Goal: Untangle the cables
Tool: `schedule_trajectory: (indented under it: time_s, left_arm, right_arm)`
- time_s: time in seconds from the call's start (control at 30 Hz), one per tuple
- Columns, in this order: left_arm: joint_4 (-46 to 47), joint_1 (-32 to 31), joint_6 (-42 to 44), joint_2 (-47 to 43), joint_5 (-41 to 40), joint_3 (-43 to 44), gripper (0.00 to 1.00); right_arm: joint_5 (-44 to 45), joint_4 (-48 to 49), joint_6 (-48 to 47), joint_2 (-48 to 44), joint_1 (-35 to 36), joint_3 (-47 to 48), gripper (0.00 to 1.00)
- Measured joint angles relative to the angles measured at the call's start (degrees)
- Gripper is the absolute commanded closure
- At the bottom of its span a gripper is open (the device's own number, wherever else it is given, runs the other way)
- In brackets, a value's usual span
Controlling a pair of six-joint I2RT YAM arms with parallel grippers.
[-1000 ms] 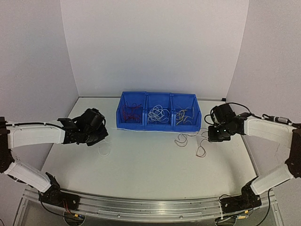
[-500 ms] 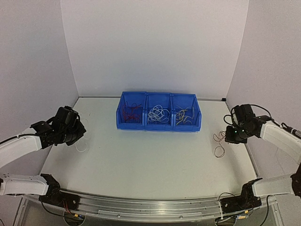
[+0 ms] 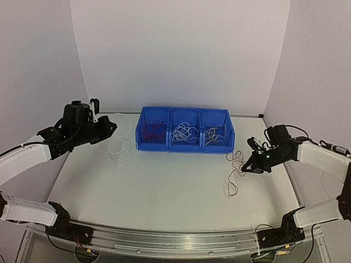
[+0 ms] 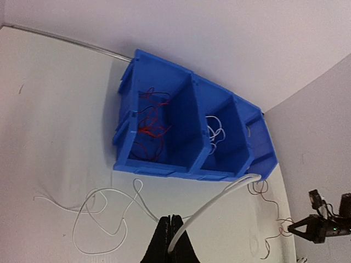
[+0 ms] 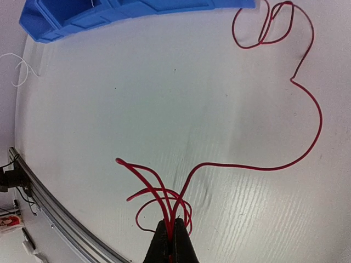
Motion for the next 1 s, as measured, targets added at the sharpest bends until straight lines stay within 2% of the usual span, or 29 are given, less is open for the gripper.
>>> schedule_trajectory:
  time_s: [0.2,0.23,0.33,0.53,0.63,0.9,1.0]
  left_arm:
    - [4.1,-0.2,4.1,5.3,8.7,8.1,1.0]
    - [4.2,-0.4,4.6,6.3,9.9,9.6,1.0]
    - [5.2,-1.1,6.2,9.7,12.8,15.4,1.0]
    - [6.0,-5.3,9.8,19.4,15.9,30.2,1.0]
    - [5.6,-7.2,11.2,24.6,16.7,37.7,1.0]
    - [4.9,-8.7,13.6,36.9,16.7,55.3,1.0]
    - [5.4,-8.7,14.3,40.0,16.6,58.8,1.0]
  right_arm:
    - [-1.1,1.6,0.0,5.6,6.7,-0.1,0.93]
    - [-1.0,1.7,0.0,6.0,7.9,0.0,0.9]
    - [-1.0,2.0,0.0,6.7,9.8,0.3,0.72]
    - [-0.5,2.8,0.4,7.0,9.8,0.6,0.44]
    - [0.7,2.8,0.7,6.4,9.8,0.6,0.14]
    - [8.4,2.8,2.6,-4.5,9.8,0.5,0.09]
    - [10.9,2.8,3.0,-8.6,9.8,-0.3,0.08]
